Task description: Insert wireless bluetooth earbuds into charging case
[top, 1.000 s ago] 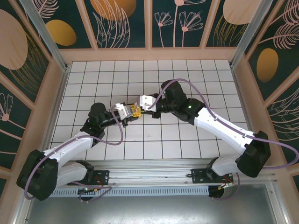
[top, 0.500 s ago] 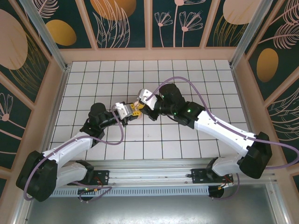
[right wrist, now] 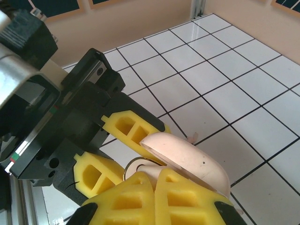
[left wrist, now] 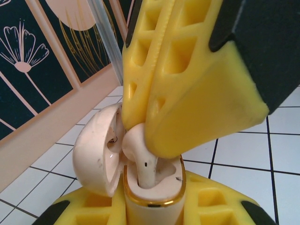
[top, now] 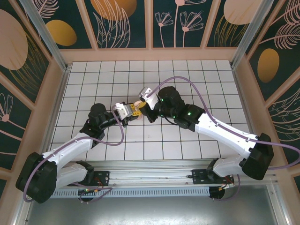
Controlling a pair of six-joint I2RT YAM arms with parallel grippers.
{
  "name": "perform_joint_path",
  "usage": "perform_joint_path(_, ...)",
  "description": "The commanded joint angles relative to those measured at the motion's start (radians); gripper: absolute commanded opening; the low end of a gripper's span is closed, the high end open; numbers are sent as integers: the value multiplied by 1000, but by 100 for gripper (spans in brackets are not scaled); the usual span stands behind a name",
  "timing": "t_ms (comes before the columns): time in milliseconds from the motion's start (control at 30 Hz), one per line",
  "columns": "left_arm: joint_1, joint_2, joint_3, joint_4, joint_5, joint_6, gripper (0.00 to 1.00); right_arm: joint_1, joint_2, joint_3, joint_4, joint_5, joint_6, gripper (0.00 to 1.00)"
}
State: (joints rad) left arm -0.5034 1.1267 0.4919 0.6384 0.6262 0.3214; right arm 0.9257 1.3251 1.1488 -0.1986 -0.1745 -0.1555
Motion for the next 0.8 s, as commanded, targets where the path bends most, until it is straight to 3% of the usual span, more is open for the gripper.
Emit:
perform_joint_path(0,-2,-29,25,70,-1,13,16,36,21,-2,-56,-77,32,6)
perform_joint_path(467,-3,-30,33,59,39,21,16,82,118,106,-249,-41,-108,6)
perform_joint_path(767,-3,-24,27,63,35,18,16,45,-1,43,-88,-84,-19,28)
